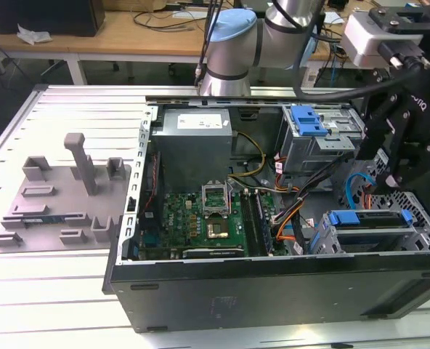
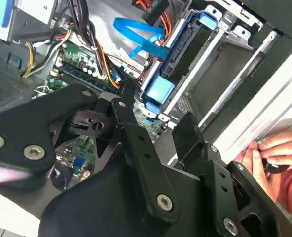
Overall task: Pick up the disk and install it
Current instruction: 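Insert the first disk wire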
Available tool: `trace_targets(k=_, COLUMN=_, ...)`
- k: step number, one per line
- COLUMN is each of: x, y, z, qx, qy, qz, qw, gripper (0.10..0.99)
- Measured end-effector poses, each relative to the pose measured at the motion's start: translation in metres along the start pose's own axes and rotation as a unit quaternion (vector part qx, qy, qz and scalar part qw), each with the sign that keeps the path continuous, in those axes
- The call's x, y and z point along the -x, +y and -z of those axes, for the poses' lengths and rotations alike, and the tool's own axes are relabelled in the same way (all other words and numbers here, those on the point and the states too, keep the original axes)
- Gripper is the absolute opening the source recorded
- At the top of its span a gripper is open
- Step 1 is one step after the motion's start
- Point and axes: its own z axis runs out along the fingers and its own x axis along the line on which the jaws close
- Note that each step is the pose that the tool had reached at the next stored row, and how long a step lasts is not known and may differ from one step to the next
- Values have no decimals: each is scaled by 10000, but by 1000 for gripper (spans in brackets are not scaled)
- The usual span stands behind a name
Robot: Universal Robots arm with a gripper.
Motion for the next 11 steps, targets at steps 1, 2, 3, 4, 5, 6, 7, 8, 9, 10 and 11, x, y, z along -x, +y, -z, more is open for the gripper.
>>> trace_targets(k=1, x=1, y=0, z=-1, qx=-9, qy=4, qz=-165, qw=9999, gripper=580)
trace_targets(k=2, x=1, y=0, z=-1, qx=-15, qy=8, qz=-287, qw=9996, gripper=580)
trace_targets(k=3, x=9, y=-1, z=-2, qx=-20, qy=10, qz=-381, qw=9993, gripper=580)
trace_targets(k=4, x=33, y=-2, z=-3, qx=-21, qy=16, qz=-395, qw=9992, gripper=580)
trace_targets(k=5, x=75, y=-5, z=-7, qx=-22, qy=32, qz=-396, qw=9992, gripper=580)
trace_targets(k=6, x=103, y=-10, z=-8, qx=-23, qy=47, qz=-396, qw=9992, gripper=580)
trace_targets(k=7, x=122, y=-14, z=-10, qx=-24, qy=57, qz=-397, qw=9992, gripper=580)
trace_targets(k=8, x=153, y=-22, z=-14, qx=-24, qy=74, qz=-400, qw=9992, gripper=580)
trace_targets(k=9, x=182, y=-31, z=-16, qx=-24, qy=89, qz=-403, qw=9991, gripper=580)
trace_targets(k=10, x=211, y=-41, z=-19, qx=-24, qy=102, qz=-410, qw=9991, gripper=580)
trace_targets(k=11, x=233, y=-52, z=-21, qx=-24, qy=112, qz=-418, qw=9991, gripper=580)
